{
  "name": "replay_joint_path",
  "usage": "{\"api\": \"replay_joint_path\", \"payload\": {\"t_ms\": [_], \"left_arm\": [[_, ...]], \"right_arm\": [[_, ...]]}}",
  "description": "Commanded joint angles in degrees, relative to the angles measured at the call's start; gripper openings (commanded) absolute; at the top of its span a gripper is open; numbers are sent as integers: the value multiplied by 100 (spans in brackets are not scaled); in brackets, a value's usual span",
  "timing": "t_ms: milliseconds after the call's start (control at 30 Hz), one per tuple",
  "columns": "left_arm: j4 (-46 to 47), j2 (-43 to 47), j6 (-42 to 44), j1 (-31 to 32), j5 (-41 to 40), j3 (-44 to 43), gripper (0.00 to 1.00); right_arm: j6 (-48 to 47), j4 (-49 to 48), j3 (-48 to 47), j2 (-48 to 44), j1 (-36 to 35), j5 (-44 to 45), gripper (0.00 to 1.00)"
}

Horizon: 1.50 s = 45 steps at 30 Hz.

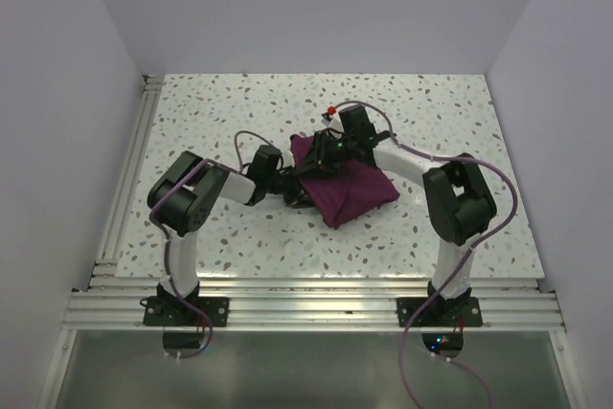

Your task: Prepare the surgical pack

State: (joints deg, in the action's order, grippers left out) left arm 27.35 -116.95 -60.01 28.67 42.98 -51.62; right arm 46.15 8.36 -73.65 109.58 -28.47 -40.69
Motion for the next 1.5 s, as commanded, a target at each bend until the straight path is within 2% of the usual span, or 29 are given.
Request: {"api": "replay_joint_path", "payload": {"t_ms": [0, 233, 433, 533, 633, 767, 833, 867, 967, 1167, 1300, 1467], "left_arm": [[-651, 671, 568, 16, -579, 143, 36], [-1899, 1323, 1262, 8, -1633, 301, 46], [-2479, 2061, 1544, -308, -2302, 758, 48], [-3103, 2553, 1825, -493, -2758, 793, 49], [-3631, 3124, 2123, -677, -3145, 689, 49], [-3965, 3520, 2695, -731, -3173, 241, 49], [-4062, 3451, 3046, -739, -3147, -214, 51], [-4141, 3390, 3143, -740, -3129, -374, 52], [-3932, 3013, 3346, -775, -3120, -902, 57], [-3370, 2073, 3487, -942, -2936, -1974, 59], [-2868, 1334, 3531, -933, -2462, -2519, 60], [-2403, 411, 3522, -907, -1908, -3135, 60]], "right_arm": [[-598, 781, -273, -367, -106, 385, 32], [-950, 1247, -466, -525, -97, 825, 38], [-1099, 1344, -510, -648, -97, 949, 39], [-1257, 1449, -528, -797, -97, 983, 40], [-1600, 1896, -624, -1061, -89, 1544, 44], [-1837, 2240, -363, -1526, -1, 2169, 49], [-1812, 2223, -81, -1972, 43, 2642, 53], [-1777, 2214, 277, -2141, 43, 2862, 58], [-1409, 2039, 1042, -2932, 52, 3616, 65], [-381, 1599, 2457, -4232, 52, 4752, 64], [-19, 1546, 2820, -4384, 52, 5315, 62], [43, 1502, 2803, -4059, 78, 5457, 59]]}}
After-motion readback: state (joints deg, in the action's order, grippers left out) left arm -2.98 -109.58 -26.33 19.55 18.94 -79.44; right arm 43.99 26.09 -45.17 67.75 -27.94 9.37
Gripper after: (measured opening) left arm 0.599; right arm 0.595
